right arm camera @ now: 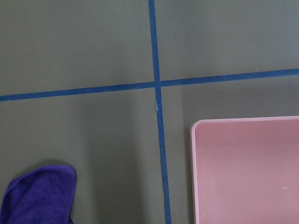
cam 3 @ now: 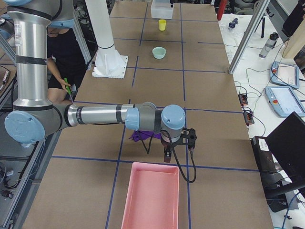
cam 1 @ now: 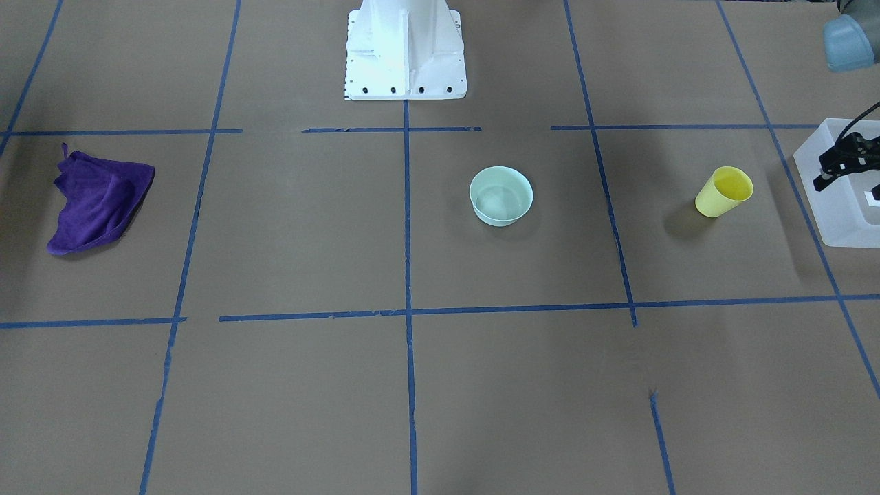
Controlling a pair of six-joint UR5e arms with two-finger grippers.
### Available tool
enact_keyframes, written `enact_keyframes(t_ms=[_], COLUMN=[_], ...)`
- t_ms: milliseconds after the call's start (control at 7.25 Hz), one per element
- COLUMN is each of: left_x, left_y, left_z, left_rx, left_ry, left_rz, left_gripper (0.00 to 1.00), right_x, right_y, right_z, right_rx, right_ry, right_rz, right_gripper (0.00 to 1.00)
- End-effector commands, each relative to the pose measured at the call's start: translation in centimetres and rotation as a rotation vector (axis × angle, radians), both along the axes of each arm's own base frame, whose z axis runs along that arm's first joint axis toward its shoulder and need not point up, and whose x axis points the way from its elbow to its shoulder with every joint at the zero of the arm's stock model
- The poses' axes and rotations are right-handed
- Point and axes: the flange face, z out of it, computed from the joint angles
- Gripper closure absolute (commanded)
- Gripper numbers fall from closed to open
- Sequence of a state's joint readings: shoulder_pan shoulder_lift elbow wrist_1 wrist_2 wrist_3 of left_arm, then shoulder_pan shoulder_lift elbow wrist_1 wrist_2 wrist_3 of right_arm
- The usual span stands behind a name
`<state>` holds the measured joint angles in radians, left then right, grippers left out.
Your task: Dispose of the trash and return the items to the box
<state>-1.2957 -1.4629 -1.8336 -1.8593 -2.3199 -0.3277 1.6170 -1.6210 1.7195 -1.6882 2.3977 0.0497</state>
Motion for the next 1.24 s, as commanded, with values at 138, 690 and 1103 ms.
enact_keyframes(t_ms=[138,690,1103], left_x=[6.4,10.3,10.8], left_y=[6.6,7.4,6.6], left_z=[2.3,5.8,7.1], left_rx=[-0.083,-0.106,-0.099], left_ry=[0.068,0.079,0.043], left_rz=[-0.059,-0.061,-0.080], left_gripper=[0.00,0.00,0.26], right_x=[-1.2,-1.3,-1.3], right_y=[-0.4,-0.7,-1.3], right_z=[-0.5,-1.3,-1.8], right_rx=[0.010,0.023,0.031], right_ry=[-0.003,-0.008,-0.008], right_rz=[-0.023,-0.024,-0.022], right_gripper=[0.00,0.00,0.00])
